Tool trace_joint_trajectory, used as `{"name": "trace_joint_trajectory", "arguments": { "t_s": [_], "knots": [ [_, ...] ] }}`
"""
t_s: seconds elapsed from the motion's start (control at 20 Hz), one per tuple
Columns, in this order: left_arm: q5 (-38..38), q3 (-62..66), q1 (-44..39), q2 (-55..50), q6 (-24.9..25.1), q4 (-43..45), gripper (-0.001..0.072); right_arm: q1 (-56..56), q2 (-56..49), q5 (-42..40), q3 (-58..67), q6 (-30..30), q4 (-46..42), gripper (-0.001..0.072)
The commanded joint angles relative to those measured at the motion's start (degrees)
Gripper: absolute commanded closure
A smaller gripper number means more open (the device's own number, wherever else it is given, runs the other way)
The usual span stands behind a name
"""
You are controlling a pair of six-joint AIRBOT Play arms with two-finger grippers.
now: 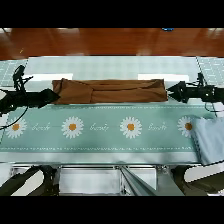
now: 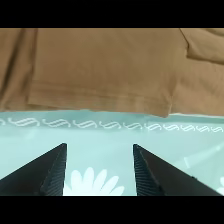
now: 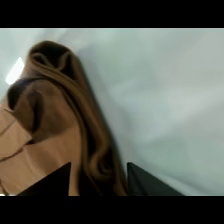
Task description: Fold the shirts.
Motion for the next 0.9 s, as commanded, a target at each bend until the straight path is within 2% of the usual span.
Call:
{"name": "trace_joint_trajectory", "arguments": {
  "t_s": [0.0, 0.1, 0.15, 0.2, 0.25, 0.3, 0.35, 0.4, 0.6, 0.7, 0.85],
  "knots": [
    [0.83, -0.9, -2.1, 0.57, -0.33, 0.13, 0.02, 5.09, -4.7, -0.07, 4.52, 1.92, 0.98, 0.0291],
    [0.96, -0.9, -2.1, 0.57, -0.33, 0.11, 0.02, 8.02, -6.29, 0.15, 7.43, 2.86, 0.85, 0.0298],
    [1.18, -0.9, -2.1, 0.57, -0.33, 0.11, 0.02, 9.31, -6.67, 0.13, 8.59, 3.17, 0.76, 0.0339],
    [1.4, -0.9, -2.12, 0.57, -0.35, 0.09, 0.02, 10.49, -6.69, 0.09, 9.73, 3.08, 0.42, 0.0488],
    [1.4, -0.9, -2.1, 0.57, -0.33, -0.11, 0.0202, 11.28, -6.69, 0.74, 11.04, 2.8, 0.09, 0.0688],
    [1.31, -0.9, -2.12, 0.57, -0.31, -0.13, 0.0262, 11.72, -6.64, 2.82, 12.57, 2.27, 0.09, 0.0686],
    [1.09, -0.9, -2.12, 0.57, -0.28, -0.52, 0.0591, 11.69, -6.29, 4.98, 13.66, 2.23, -0.17, 0.0686],
    [1.2, -0.87, -2.21, 0.57, 0.59, -1.53, 0.069, 11.34, -4.85, 6.23, 13.75, 2.27, -1.33, 0.0686],
    [2.89, 0.66, -7.61, -0.13, 5.75, -8.31, 0.0689, 10.82, 7.91, 8.61, 10.75, 6.03, -16.04, 0.0686],
    [6.32, 3.28, -14.36, -3.19, 5.7, -8.28, 0.0689, 10.8, 16.87, 9.49, 6.23, 6.64, -20.5, 0.0686],
    [7.32, 12.92, -26.05, -13.62, 5.66, -8.28, 0.0689, 10.8, 30.8, 9.46, -1.95, 8.0, -22.27, 0.0686]
  ]
}}
